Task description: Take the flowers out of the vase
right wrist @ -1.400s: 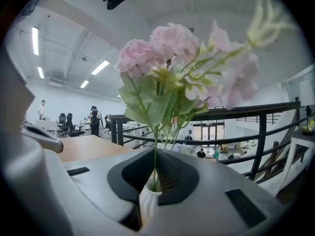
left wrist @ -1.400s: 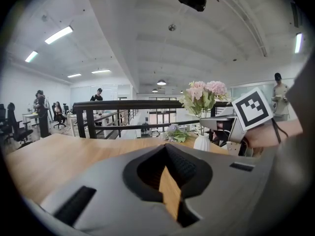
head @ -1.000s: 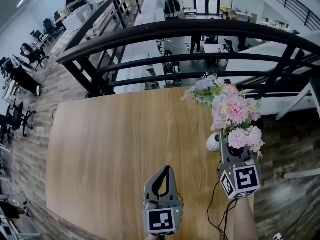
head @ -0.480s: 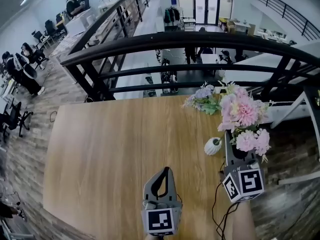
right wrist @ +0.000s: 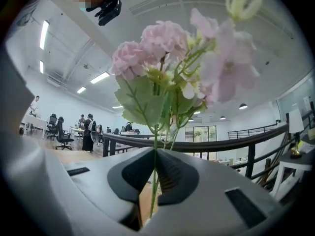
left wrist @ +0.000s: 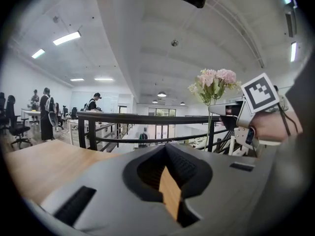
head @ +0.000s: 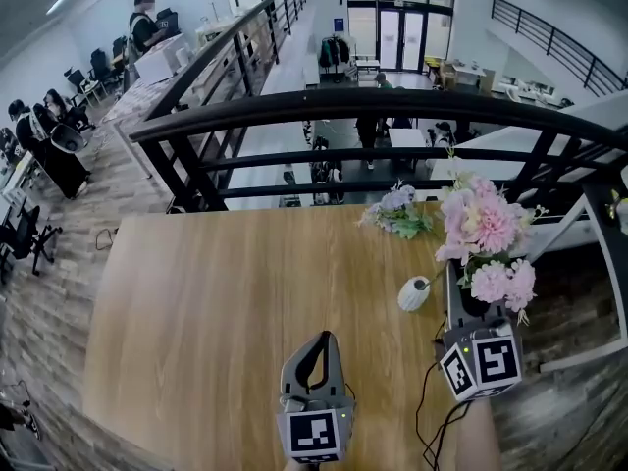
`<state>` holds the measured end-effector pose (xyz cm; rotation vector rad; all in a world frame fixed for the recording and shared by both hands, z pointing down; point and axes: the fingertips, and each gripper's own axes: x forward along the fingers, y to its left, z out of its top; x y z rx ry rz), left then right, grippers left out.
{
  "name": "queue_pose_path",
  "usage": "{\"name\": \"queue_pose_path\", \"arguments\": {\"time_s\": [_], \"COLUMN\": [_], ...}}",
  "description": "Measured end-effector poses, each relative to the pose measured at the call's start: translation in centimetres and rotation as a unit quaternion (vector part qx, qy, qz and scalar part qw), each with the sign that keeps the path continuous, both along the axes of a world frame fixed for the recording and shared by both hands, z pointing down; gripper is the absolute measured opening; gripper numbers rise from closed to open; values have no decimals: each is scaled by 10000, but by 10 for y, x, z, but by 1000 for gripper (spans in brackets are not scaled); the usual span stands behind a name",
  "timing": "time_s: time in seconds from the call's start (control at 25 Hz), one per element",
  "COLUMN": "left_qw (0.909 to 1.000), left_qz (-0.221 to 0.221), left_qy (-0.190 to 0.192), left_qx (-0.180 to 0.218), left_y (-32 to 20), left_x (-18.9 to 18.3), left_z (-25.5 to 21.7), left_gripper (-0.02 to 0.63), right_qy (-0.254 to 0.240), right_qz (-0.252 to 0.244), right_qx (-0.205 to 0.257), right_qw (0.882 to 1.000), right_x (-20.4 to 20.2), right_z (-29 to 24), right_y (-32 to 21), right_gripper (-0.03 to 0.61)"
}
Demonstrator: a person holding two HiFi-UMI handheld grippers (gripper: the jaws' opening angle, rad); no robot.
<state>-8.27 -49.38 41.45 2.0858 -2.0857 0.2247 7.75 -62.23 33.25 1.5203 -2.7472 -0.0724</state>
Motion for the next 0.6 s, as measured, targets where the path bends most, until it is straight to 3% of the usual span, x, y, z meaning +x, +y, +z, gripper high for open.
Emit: {"name": "queue_pose_path", "arguments": {"time_s": [0.28, 0.52, 0.6], "left_qw": [9998, 9994, 9985], "left_qz": [93, 193, 224], "left_qy": [23, 49, -11], "left_qx": [186, 283, 494], "left_y": [13, 26, 27], "left_x": [0, 0, -1], "left_z": [-16, -26, -30], "left_gripper": [35, 35, 35], "right_qy": [40, 44, 43], "right_qz": [80, 223, 272], "right_qx": [137, -12, -93], "right_qw": [9999, 9997, 9996], "right_x": [5, 13, 16], "right_z": [-22, -18, -10], "right_y": [21, 45, 53], "right_gripper": [32, 34, 32]}}
